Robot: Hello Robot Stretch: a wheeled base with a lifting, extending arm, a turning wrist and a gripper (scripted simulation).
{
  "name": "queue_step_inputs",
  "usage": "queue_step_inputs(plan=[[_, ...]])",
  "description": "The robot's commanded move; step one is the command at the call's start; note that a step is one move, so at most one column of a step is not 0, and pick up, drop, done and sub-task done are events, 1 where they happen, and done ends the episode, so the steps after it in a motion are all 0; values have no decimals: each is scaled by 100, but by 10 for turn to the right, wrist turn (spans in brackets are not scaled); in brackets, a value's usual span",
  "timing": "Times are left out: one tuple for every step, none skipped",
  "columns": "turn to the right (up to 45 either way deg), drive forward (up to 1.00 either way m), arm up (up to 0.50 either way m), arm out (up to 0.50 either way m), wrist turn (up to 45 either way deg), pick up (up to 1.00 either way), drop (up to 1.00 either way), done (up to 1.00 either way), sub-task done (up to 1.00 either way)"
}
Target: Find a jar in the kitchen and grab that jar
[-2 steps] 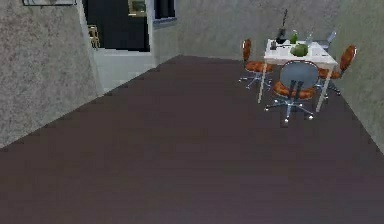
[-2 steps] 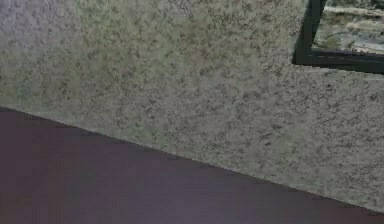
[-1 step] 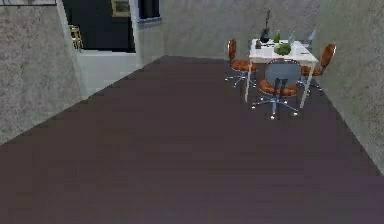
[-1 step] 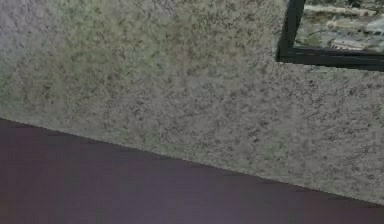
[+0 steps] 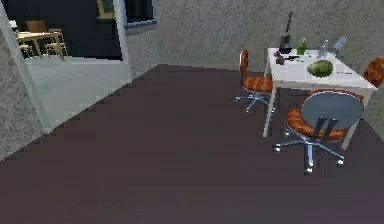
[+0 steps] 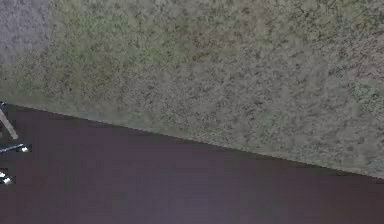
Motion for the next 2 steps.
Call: queue_step_inputs(plan=[[0,100,0,0,0,0,0,0,0],[0,100,0,0,0,0,0,0,0]])
